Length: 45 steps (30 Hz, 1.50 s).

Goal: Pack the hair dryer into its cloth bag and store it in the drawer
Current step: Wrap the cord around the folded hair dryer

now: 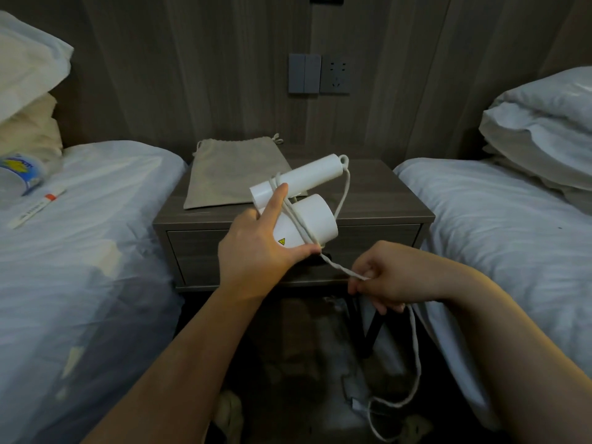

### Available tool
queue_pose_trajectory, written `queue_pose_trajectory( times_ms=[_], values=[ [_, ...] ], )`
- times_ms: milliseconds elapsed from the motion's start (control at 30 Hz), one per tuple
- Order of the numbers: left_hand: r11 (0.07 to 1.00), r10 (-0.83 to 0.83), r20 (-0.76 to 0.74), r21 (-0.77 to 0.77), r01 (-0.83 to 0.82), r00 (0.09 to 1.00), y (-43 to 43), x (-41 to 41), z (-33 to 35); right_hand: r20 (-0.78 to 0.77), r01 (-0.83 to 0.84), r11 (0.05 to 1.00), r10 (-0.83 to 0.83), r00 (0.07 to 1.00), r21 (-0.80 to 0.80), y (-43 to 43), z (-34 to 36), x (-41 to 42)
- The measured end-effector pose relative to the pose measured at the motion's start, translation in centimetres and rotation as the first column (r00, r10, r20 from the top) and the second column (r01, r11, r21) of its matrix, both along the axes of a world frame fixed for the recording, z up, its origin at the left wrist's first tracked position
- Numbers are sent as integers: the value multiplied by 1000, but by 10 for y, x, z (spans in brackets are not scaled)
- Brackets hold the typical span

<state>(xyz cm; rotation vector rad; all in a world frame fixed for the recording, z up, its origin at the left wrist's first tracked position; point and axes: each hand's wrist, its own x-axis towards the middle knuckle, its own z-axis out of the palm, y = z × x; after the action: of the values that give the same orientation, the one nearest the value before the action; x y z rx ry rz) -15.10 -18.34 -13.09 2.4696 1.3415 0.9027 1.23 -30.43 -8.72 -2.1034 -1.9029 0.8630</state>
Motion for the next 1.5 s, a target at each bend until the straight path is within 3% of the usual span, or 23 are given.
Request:
queue_pose_trajectory(
  times_ms=[133,267,433,633,733,800,900,1000,1067,1167,1233,1367,1500],
  values=[
    [999,10,-14,39,-9,1000,2,-4,1,52,-115,992,113,992,47,-1,3,2],
    [995,-75,-131,49,82,989,1,-2,-2,126,-152,974,132,983,167,-3,8,10],
    [976,-213,-222,3,219,951,1,-1,-5,212,-75,881,-29,977,467,-3,10,11],
    [915,-302,-244,196,352,921,-2,2,-16,96,207,694,-371,924,689,-2,8,3],
    [882,-345,-198,267,389,918,-3,5,-19,111,295,670,-493,863,681,-1,10,5],
    [875,-343,-216,281,395,914,-4,6,-19,10,371,684,-484,875,628,0,11,9],
    [875,-338,-258,269,403,905,-3,4,-20,-222,329,779,-246,943,534,-5,17,20],
    [868,-346,-269,271,416,899,-3,4,-20,-271,172,875,-49,961,453,-14,23,27],
    [860,-355,-262,284,423,898,-4,4,-19,-248,223,832,-106,963,509,-11,19,30],
    [851,-352,-279,303,429,894,-6,5,-17,-282,425,670,-317,905,609,-2,9,30],
    [846,-344,-313,306,437,885,-8,5,-16,-250,466,614,-407,878,637,3,6,30],
    [837,-355,-379,278,471,855,-13,8,-16,-162,454,633,-464,871,628,8,-1,30],
    [829,-378,-422,242,504,824,-18,13,-18,-123,394,706,-404,907,589,12,-6,31]
  ],
)
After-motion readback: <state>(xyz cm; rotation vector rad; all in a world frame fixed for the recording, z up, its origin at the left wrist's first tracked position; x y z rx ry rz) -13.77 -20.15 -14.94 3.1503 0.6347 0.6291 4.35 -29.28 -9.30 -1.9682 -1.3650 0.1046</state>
